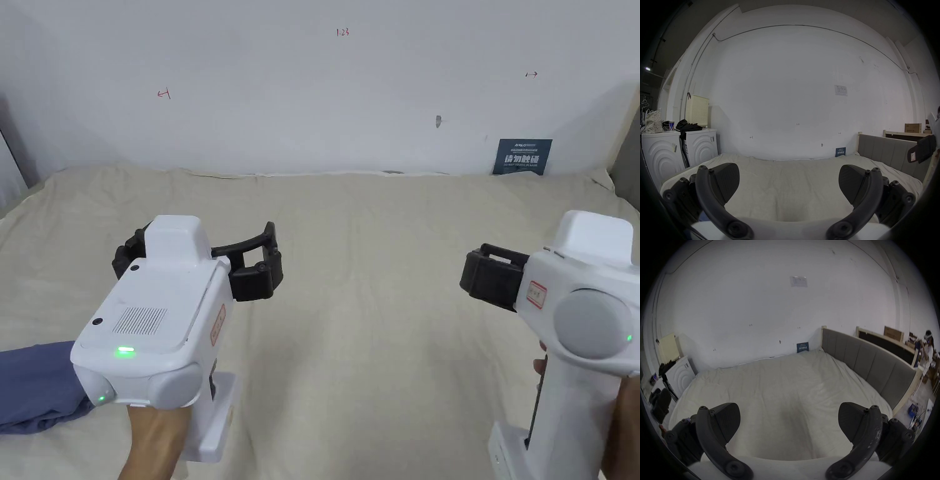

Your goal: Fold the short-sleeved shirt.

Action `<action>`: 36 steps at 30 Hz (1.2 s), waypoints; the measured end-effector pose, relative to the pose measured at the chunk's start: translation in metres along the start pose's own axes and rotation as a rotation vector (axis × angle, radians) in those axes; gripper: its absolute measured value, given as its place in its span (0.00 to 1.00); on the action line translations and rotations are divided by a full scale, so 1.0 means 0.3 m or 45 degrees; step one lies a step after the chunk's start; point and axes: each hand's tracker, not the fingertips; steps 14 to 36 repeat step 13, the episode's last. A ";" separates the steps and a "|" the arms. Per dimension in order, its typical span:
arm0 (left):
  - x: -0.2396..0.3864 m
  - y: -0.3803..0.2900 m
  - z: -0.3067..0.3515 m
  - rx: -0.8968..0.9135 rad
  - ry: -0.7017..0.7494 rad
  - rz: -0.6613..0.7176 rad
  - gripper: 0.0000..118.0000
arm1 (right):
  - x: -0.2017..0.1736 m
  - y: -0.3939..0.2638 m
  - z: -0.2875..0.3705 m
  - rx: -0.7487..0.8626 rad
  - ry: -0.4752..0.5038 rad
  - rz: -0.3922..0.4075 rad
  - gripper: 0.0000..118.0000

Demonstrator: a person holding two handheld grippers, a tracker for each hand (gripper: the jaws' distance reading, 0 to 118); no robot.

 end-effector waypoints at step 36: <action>-0.010 -0.011 0.002 -0.002 0.005 -0.001 1.00 | -0.033 -0.012 -0.012 0.079 -0.043 0.092 1.00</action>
